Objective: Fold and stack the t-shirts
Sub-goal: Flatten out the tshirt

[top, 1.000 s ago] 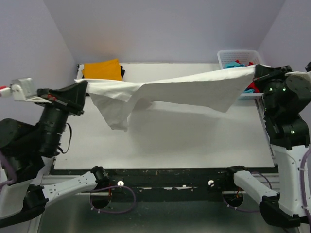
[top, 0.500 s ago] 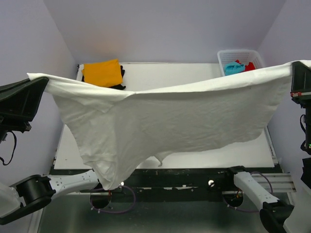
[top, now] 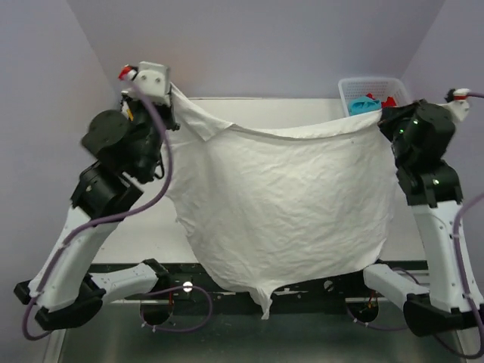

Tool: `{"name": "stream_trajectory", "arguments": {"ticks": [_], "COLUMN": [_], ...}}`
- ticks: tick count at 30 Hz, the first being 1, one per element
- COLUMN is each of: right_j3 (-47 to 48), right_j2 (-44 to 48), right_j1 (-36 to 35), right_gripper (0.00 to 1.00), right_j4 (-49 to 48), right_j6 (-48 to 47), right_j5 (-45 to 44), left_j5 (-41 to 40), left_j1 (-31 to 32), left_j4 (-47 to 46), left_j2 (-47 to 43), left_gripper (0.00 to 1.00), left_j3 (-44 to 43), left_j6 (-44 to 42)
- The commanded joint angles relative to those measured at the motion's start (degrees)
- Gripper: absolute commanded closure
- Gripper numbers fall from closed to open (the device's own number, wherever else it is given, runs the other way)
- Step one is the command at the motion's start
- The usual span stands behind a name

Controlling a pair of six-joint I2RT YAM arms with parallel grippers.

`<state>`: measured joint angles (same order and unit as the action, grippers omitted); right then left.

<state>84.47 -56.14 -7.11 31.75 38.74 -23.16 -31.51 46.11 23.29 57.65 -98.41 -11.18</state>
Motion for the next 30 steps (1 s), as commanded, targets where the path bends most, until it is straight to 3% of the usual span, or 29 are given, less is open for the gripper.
{"name": "stream_trajectory", "arguments": {"ticks": [1, 5, 8, 13, 18, 23, 27, 30], "right_j3": [-9.25, -16.74, -17.75, -14.76, -7.57, -2.38, -1.02, -2.83], "right_j2": [-6.55, -14.21, -23.04, -38.43, -49.26, -55.34, -55.68, -51.77], "right_j1": [0.25, 0.32, 0.34, 0.35, 0.35, 0.39, 0.35, 0.35], "right_gripper": [0.99, 0.99, 0.99, 0.99, 0.99, 0.99, 0.99, 0.99], "right_j4": [-6.13, -13.96, -18.44, -24.00, -25.27, -27.30, -26.79, -26.04], "right_j6": [3.98, 4.50, 3.79, 1.73, 0.75, -1.20, -1.87, -1.87], "right_j5": [-4.67, -4.64, -4.64, -3.25, -7.27, -10.61, -9.39, -8.85], "left_j5": [2.42, 12.42, 13.91, 14.35, 14.87, 14.36, 10.48, 6.69], "left_j1": [-14.96, -21.59, -24.72, -27.15, -28.91, -29.41, -29.52, -29.58], "left_j4": [-4.83, -8.11, -7.79, -2.96, 4.09, 3.42, 1.97, 0.30], "left_j2": [8.76, 18.54, 28.91, 48.50, 64.52, 70.64, 68.80, 62.70], "left_gripper": [1.00, 1.00, 1.00, 1.00, 1.00, 1.00, 1.00, 1.00], "left_j3": [5.63, 9.60, 6.38, -5.51, -22.89, -28.60, -25.54, -19.09], "left_j6": [4.45, 8.23, 10.10, 12.50, 18.06, 21.50, 23.06, 24.44]}}
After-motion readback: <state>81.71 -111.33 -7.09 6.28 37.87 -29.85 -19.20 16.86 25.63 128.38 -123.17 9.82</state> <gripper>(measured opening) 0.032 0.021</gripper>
